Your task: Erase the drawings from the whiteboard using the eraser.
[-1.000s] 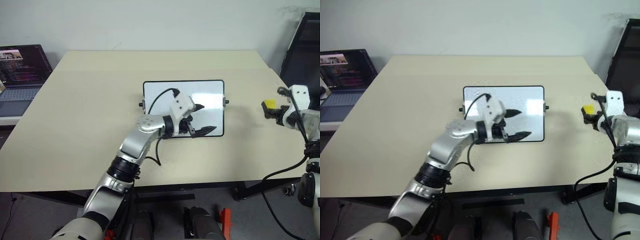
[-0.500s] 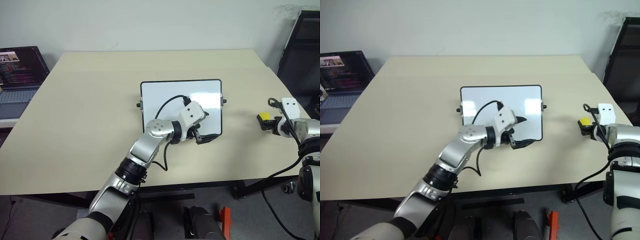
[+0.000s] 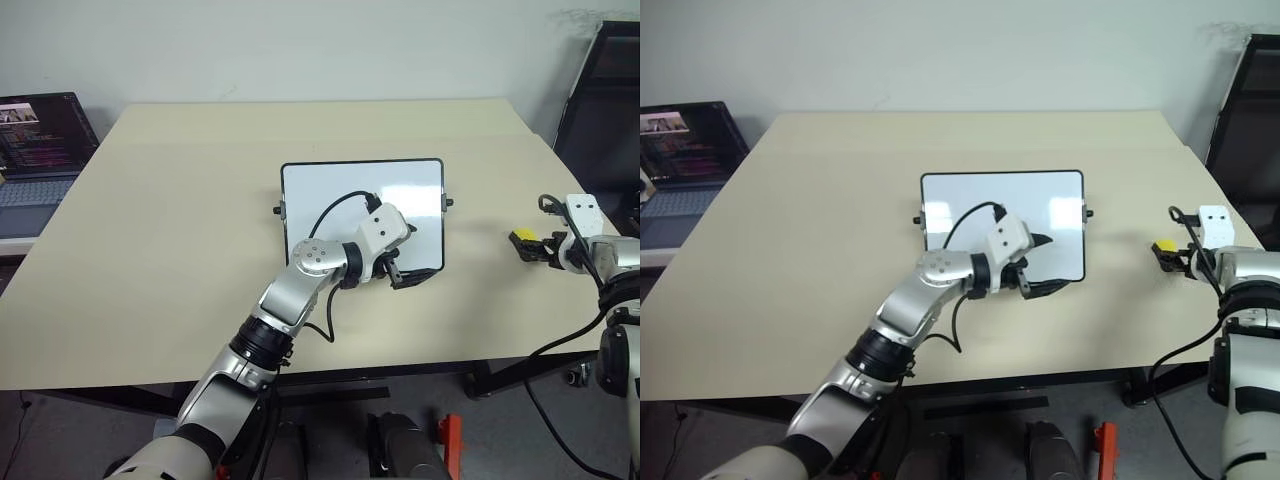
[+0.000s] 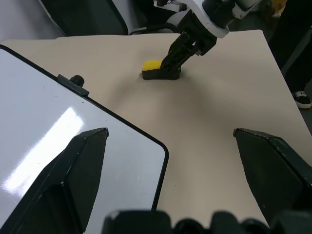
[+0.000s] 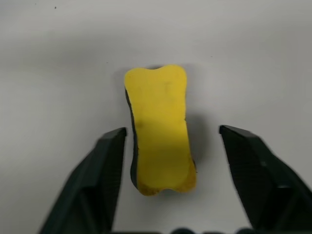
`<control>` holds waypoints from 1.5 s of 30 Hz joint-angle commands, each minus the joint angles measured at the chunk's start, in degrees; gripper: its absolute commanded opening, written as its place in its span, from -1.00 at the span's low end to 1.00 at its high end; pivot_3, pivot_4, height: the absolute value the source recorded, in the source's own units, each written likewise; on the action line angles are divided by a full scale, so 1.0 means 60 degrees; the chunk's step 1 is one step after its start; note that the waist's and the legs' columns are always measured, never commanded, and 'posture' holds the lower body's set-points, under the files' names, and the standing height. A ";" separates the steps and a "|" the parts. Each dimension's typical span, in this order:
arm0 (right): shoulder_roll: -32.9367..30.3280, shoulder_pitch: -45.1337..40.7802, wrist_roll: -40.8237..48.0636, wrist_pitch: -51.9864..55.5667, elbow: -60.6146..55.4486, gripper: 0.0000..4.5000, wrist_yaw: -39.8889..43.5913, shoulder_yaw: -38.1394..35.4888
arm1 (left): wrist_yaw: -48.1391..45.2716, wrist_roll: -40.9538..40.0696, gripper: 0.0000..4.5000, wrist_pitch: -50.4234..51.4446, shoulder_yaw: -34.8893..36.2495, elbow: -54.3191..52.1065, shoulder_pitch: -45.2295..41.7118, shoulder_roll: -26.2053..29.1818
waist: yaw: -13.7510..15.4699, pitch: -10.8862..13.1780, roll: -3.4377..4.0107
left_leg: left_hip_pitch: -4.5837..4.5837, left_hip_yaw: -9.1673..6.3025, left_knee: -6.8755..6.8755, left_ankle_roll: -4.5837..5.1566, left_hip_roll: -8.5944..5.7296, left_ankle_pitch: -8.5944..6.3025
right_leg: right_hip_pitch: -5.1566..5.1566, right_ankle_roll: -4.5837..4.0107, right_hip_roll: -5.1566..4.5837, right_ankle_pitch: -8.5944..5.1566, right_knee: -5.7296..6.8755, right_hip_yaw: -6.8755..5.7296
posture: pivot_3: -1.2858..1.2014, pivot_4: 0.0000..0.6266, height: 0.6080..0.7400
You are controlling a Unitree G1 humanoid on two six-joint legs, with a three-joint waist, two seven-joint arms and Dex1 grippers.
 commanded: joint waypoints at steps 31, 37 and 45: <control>0.2793 0.3236 0.2155 -0.4046 -0.4425 0.99 -0.0669 -0.1783 | 0.6097 0.0559 1.00 -0.2481 0.5895 0.0961 0.1606 0.1888 | 0.0028 0.0001 0.0004 | 0.0009 -0.0015 0.0004 -0.0001 0.0004 0.0000 | 0.0020 0.0008 -0.0005 0.0008 0.0002 -0.0014 | 0.03 -0.52 1.00; 0.3378 0.3720 0.2164 -0.4633 -0.4768 0.99 -0.1010 -0.1736 | 0.5786 0.0416 1.00 -0.3783 0.5323 0.1437 0.2689 0.1312 | 0.0064 0.0001 0.0005 | 0.0007 -0.0008 0.0006 -0.0001 0.0003 0.0000 | 0.0018 -0.0037 -0.0006 0.0035 0.0002 -0.0011 | 0.03 -0.52 1.00; 0.3833 0.4170 0.2141 -0.4789 -0.5264 0.99 -0.1605 -0.1650 | 0.5898 0.0355 1.00 -0.4373 0.5034 0.2021 0.3177 0.0664 | 0.0066 0.0000 0.0004 | 0.0011 -0.0008 0.0007 -0.0001 0.0006 0.0000 | 0.0018 -0.0037 -0.0003 0.0035 0.0006 -0.0011 | 0.03 -0.52 1.00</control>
